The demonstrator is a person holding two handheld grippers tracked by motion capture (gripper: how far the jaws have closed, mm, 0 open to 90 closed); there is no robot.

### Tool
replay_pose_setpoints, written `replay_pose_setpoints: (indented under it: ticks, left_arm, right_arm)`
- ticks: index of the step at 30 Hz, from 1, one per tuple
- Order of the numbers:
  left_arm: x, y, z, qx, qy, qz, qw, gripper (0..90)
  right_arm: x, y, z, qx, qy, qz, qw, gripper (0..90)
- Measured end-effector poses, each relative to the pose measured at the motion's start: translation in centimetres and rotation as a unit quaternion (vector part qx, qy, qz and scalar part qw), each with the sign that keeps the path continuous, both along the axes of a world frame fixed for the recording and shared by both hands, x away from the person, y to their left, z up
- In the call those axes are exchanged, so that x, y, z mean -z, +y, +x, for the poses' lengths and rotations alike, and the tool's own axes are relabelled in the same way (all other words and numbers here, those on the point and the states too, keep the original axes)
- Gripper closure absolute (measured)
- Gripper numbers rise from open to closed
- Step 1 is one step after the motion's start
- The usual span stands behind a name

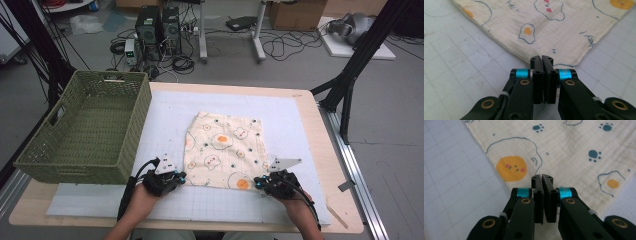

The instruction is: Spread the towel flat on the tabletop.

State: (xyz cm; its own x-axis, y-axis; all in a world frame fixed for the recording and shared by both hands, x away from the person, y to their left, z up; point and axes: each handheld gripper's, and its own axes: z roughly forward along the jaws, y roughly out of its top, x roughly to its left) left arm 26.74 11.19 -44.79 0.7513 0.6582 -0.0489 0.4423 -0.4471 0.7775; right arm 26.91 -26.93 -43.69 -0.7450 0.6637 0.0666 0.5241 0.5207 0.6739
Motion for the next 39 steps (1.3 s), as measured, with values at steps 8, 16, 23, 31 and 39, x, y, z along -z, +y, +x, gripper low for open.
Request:
replay_pose_setpoints:
  ticks: [8, 16, 23, 31, 39]
  left_arm:
    - [-0.1, 0.6, -1.7, 0.013, -0.006, -0.011, 0.9998, 76.8]
    - [-0.7, 1.6, 0.2, -0.059, -0.021, -0.059, 0.9963, 53.9]
    - [-0.7, 1.8, 2.3, -0.088, -0.020, -0.066, 0.9937, 51.5]
    - [-0.5, 1.7, 2.4, -0.091, -0.019, -0.065, 0.9936, 52.1]
    - [-0.4, 2.1, 2.4, -0.095, -0.018, -0.066, 0.9931, 52.2]
  right_arm:
    - [-0.3, -1.7, -3.0, 0.013, -0.009, -0.002, 0.9999, 80.1]
    - [-1.1, -1.7, -1.8, 0.071, -0.073, 0.022, 0.9946, 55.6]
    - [-0.5, 0.5, -0.4, 0.039, -0.059, 0.018, 0.9973, 59.5]
    - [0.5, 2.3, -0.8, -0.039, -0.019, 0.013, 0.9990, 87.9]
    - [0.2, 1.7, -2.9, -0.087, -0.001, 0.004, 0.9962, 88.7]
